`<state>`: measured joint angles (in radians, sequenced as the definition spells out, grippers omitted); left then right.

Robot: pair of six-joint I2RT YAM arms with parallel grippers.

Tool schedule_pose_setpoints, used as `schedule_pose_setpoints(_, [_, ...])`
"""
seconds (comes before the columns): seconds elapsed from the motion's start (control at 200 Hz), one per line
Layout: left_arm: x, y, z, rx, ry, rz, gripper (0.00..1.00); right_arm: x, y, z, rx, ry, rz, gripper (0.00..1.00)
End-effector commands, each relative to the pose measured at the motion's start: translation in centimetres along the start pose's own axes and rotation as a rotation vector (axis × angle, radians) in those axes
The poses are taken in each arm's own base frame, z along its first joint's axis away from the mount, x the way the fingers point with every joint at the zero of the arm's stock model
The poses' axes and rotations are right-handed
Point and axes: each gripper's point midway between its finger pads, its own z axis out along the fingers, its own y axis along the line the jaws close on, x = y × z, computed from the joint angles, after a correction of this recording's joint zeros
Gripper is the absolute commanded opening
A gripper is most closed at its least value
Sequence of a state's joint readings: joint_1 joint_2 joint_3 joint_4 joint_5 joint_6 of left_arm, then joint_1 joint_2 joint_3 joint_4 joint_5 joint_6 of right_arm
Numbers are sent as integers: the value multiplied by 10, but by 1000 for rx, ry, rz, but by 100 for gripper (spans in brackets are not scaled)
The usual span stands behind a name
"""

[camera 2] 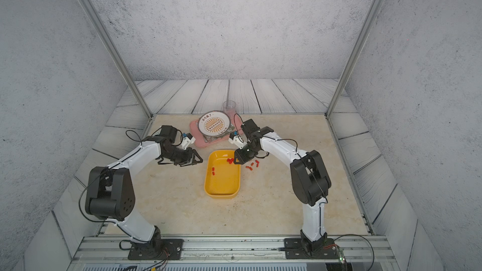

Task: Take the screw protection sleeves out of the storage box
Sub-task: Place the screw protection sleeve at the center of the board, then pick up the screw protection sleeve from the storage box.

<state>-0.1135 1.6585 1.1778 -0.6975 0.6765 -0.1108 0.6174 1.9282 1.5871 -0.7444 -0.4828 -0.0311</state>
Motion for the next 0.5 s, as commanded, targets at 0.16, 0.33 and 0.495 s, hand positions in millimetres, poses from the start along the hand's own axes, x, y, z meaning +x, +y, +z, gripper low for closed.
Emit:
schedule_pose_setpoints(0.16, [-5,15,-21,-46,-38,-20,54,-20,49,46,-77,-2,57,34])
schedule_pose_setpoints(0.33, [-5,25,-25,-52,-41,-55,57,-28,44,75,-24,17,111,33])
schedule_pose_setpoints(0.495, [-6,24,-28,-54,-54,-41,59,-26,31,97,21,40,158,30])
